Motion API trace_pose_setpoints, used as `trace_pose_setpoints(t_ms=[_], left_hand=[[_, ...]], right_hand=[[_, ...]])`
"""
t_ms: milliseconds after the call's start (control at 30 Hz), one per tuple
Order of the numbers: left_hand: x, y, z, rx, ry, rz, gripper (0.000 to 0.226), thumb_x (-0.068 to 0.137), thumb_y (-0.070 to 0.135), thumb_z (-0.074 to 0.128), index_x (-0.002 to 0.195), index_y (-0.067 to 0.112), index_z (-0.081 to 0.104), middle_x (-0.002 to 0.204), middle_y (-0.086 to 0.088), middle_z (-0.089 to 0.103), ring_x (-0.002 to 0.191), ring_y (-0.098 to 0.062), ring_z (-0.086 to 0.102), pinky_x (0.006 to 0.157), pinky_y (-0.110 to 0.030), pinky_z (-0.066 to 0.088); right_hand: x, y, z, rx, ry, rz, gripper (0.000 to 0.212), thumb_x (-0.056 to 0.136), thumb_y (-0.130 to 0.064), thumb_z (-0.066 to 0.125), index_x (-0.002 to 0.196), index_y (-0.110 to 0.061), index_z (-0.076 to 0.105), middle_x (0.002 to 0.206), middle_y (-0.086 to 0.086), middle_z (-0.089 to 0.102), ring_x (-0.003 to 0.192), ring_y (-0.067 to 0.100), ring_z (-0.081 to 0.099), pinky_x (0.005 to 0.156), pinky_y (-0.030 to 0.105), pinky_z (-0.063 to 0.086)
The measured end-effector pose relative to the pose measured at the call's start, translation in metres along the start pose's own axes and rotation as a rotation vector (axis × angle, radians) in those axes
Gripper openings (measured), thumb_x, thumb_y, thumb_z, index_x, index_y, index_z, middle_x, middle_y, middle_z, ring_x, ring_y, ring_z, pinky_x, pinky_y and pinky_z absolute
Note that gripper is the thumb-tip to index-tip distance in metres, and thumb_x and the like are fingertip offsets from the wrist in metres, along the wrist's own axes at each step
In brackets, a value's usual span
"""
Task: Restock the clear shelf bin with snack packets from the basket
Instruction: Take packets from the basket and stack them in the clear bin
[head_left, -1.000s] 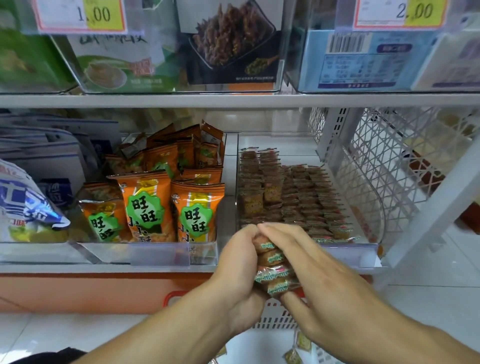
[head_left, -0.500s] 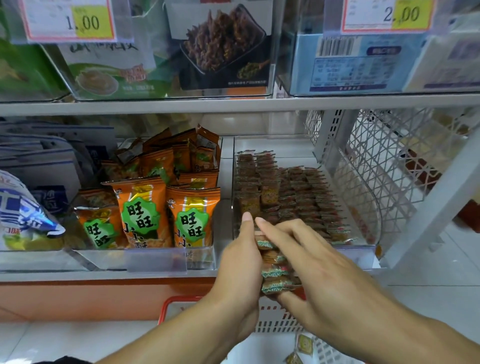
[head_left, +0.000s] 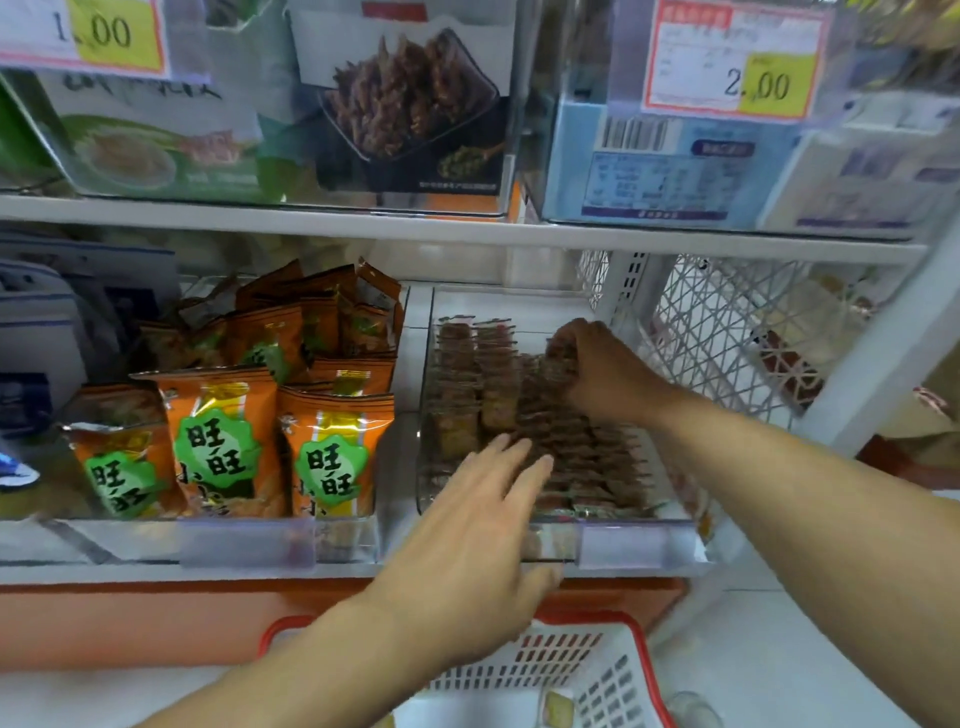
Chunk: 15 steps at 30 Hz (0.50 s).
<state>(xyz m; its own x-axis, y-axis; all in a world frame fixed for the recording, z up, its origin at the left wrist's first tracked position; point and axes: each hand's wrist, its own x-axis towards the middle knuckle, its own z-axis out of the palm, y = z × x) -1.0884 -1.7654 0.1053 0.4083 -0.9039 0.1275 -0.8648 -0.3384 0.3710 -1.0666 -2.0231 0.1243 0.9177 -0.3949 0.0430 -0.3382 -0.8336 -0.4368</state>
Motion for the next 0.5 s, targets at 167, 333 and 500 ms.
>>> trace_pose_setpoints(t_ms=[167, 333, 500], left_hand=[[0.006, -0.008, 0.010, 0.065, -0.096, -0.063, 0.097, 0.096, 0.059, 0.051, 0.160, 0.028, -0.016, 0.169, 0.006, -0.019, 0.152, -0.013, -0.026, 0.110, -0.026, -0.023], [0.001, -0.010, 0.015, 0.116, -0.194, -0.003, 0.099, 0.095, 0.063, 0.050, 0.160, 0.029, -0.016, 0.168, 0.006, -0.024, 0.149, -0.010, -0.033, 0.102, -0.023, -0.033], [-0.001, -0.011, 0.013, 0.098, -0.203, 0.018, 0.096, 0.096, 0.060, 0.052, 0.161, 0.031, -0.012, 0.169, 0.003, -0.022, 0.152, -0.014, -0.028, 0.112, -0.028, -0.025]], right_hand=[[0.055, 0.003, 0.010, 0.071, -0.084, 0.050, 0.020, 0.087, -0.024, 0.069, 0.095, -0.025, 0.051, 0.104, 0.004, 0.049, 0.100, 0.022, 0.054, 0.076, 0.027, 0.039], [0.064, -0.001, 0.023, 0.275, 0.051, 0.171, 0.077, 0.085, -0.010, 0.074, 0.147, -0.018, 0.030, 0.133, 0.009, 0.039, 0.112, 0.023, 0.049, 0.085, 0.027, 0.038], [0.054, -0.005, 0.035, 0.406, 0.062, 0.234, 0.075, 0.087, -0.008, 0.067, 0.148, -0.021, 0.027, 0.108, 0.008, 0.061, 0.098, 0.029, 0.061, 0.082, 0.041, 0.051]])
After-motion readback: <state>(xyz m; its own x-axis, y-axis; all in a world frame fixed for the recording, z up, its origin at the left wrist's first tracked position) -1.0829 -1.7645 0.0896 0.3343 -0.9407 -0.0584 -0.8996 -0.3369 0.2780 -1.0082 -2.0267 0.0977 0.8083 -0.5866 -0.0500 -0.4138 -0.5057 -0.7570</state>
